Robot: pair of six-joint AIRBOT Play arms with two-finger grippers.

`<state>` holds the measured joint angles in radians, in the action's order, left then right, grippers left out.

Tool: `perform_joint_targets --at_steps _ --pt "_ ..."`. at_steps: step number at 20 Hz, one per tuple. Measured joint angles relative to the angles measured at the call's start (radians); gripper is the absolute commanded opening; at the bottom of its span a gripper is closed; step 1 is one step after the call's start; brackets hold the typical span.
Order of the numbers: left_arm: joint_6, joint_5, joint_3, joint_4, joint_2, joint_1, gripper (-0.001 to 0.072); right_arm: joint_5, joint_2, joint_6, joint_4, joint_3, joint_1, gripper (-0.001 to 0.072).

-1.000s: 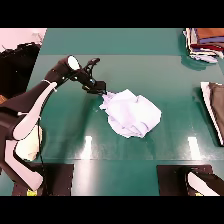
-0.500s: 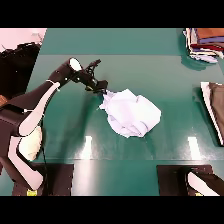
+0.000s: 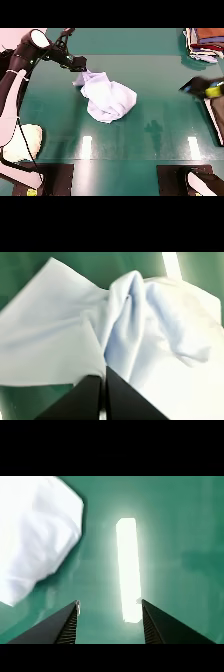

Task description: Fold the shirts.

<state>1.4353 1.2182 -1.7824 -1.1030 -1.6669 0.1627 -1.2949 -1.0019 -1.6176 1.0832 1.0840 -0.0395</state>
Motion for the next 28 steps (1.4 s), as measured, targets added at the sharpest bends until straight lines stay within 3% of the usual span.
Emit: perform_joint_targets --at_steps 3,6,8,16,17,18,23,28 --pt "-0.001 0.013 -0.002 -0.018 0.015 -0.008 0.0024 0.153 -0.092 0.056 -0.163 -0.187 -0.027 0.0452" --pt "-0.002 0.019 -0.002 -0.026 0.021 -0.010 0.0024 0.303 -0.235 0.118 -0.316 -0.240 -0.090 0.0443" --pt "-0.003 0.022 -0.002 -0.031 0.021 -0.011 0.0024 0.364 -0.341 0.140 -0.374 -0.204 -0.141 0.0361" --pt "-0.003 0.021 -0.002 -0.034 0.023 -0.013 0.0024 0.434 -0.690 0.166 -0.455 0.099 -0.291 0.0337" --pt "-0.003 0.021 -0.002 -0.034 0.023 -0.013 0.0024 0.432 -0.721 0.167 -0.457 0.141 -0.304 0.0238" --pt "-0.003 0.021 -0.002 -0.035 0.023 -0.013 0.0024 0.430 -0.749 0.169 -0.453 0.178 -0.315 0.0014" --pt "-0.003 0.019 -0.005 -0.046 0.053 -0.013 0.0023 0.400 -0.803 0.196 -0.421 0.337 -0.339 0.0019" --pt "-0.003 -0.052 -0.021 -0.126 0.254 -0.013 0.0023 0.354 -0.631 0.211 -0.258 0.504 -0.295 0.0019"
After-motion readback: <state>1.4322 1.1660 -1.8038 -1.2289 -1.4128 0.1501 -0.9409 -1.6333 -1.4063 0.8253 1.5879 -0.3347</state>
